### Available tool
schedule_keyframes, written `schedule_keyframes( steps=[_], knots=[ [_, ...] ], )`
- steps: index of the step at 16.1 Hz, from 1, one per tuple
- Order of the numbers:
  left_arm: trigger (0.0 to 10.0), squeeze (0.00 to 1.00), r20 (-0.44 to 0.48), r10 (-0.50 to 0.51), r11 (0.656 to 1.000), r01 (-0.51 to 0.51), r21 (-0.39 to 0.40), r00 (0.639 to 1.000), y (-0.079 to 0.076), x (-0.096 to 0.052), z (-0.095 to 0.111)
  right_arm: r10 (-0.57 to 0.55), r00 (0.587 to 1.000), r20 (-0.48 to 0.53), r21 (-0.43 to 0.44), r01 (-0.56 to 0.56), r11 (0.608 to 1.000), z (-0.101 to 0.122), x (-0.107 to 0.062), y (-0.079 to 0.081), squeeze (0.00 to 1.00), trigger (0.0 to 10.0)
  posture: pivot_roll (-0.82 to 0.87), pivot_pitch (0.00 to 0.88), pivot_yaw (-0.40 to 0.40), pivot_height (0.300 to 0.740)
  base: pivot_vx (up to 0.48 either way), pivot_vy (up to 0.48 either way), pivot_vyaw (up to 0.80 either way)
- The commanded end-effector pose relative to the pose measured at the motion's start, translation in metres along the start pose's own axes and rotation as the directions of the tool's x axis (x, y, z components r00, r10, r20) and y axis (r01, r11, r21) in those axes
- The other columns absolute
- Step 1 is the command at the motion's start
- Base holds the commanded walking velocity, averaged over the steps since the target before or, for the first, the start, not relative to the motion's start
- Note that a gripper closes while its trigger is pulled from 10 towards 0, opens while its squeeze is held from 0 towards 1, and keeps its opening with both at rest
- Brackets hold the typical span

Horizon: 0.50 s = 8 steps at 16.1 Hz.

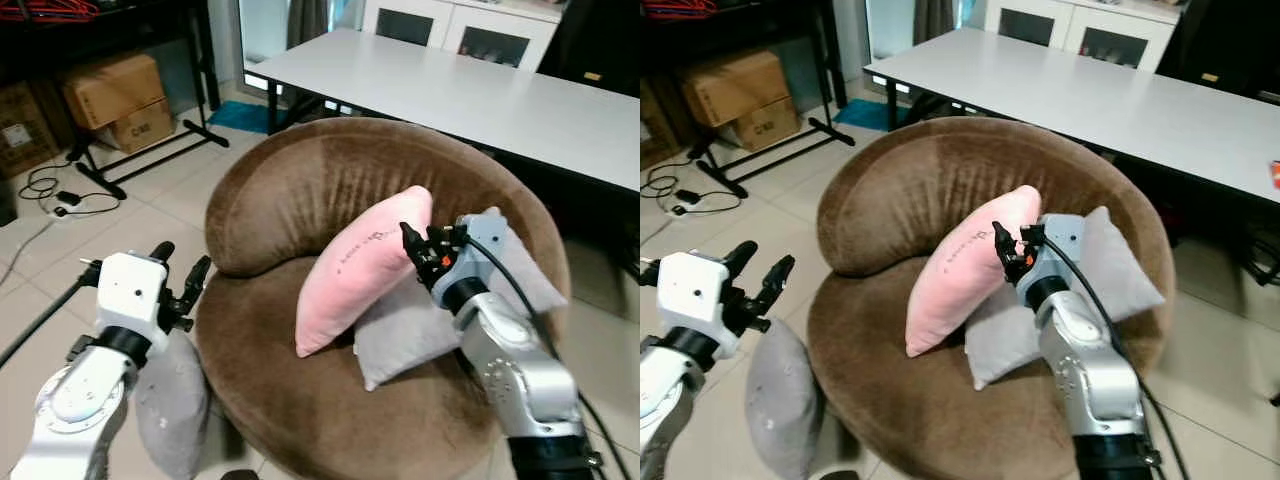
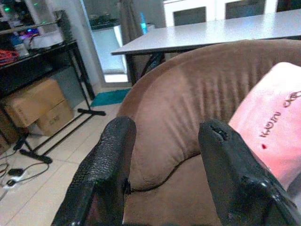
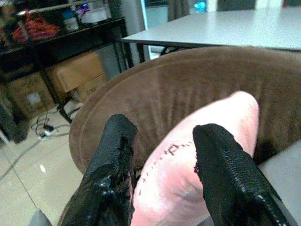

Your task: Move the pillow to the sofa from floor

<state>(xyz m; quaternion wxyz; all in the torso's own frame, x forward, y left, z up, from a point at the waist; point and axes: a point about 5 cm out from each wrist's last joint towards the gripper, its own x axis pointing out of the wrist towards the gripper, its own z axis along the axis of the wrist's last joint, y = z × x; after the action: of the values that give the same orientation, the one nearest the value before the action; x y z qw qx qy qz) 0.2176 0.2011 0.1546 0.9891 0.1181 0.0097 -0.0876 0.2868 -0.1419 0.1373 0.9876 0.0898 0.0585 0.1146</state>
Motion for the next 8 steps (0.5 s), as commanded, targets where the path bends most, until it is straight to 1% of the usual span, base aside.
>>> schedule_keyframes(
  steps=[1, 2, 3, 4, 7, 8],
  knots=[
    [10.0, 0.0, -0.004, 0.014, 1.0, -0.014, 0.007, 1.0, -0.0006, 0.001, -0.0015, 0.024, 1.0, -0.018, -0.026, -0.025, 0.999, 0.0004, -0.0022, 0.0042, 0.0, 10.0, 0.06, 0.0, -0.033, 0.74, 0.0, 0.337, 0.0],
    [10.0, 0.0, -0.006, 0.018, 1.0, -0.018, 0.004, 1.0, -0.0019, 0.0006, -0.0026, 0.057, 0.998, -0.031, -0.061, -0.059, 0.996, 0.0003, -0.002, 0.0031, 0.0, 10.0, 0.06, 0.0, -0.047, 0.74, 0.0, 0.334, 0.0],
    [10.0, 0.0, -0.007, 0.026, 1.0, -0.026, 0.002, 1.0, -0.0025, -0.0003, -0.0033, 0.096, 0.994, -0.048, -0.103, -0.1, 0.99, 0.0004, -0.002, 0.0023, 0.0, 10.0, 0.07, 0.0, -0.06, 0.74, 0.0, 0.337, 0.64],
    [10.0, 0.0, -0.009, 0.034, 0.999, -0.034, -0.001, 0.999, -0.0028, -0.0015, -0.0039, 0.132, 0.989, -0.064, -0.138, -0.14, 0.981, 0.0006, -0.003, 0.0021, 0.0, 10.0, 0.07, 0.0, -0.06, 0.74, 0.0, 0.334, 0.8],
    [10.0, 0.0, -0.015, 0.048, 0.999, -0.048, -0.003, 0.999, -0.004, -0.0043, -0.0065, 0.166, 0.981, -0.098, -0.161, -0.18, 0.97, 0.0001, -0.0046, -0.0018, 0.0, 10.0, 0.07, 0.0, -0.06, 0.74, 0.0, 0.337, 0.8],
    [10.0, 0.0, -0.017, 0.052, 0.999, -0.052, -0.003, 0.998, -0.0043, -0.0061, -0.0069, 0.193, 0.974, -0.12, -0.182, -0.213, 0.96, -0.0018, -0.0062, -0.0016, 0.0, 10.0, 0.09, 0.0, -0.091, 0.74, 0.0, 0.337, 0.8]
  ],
)
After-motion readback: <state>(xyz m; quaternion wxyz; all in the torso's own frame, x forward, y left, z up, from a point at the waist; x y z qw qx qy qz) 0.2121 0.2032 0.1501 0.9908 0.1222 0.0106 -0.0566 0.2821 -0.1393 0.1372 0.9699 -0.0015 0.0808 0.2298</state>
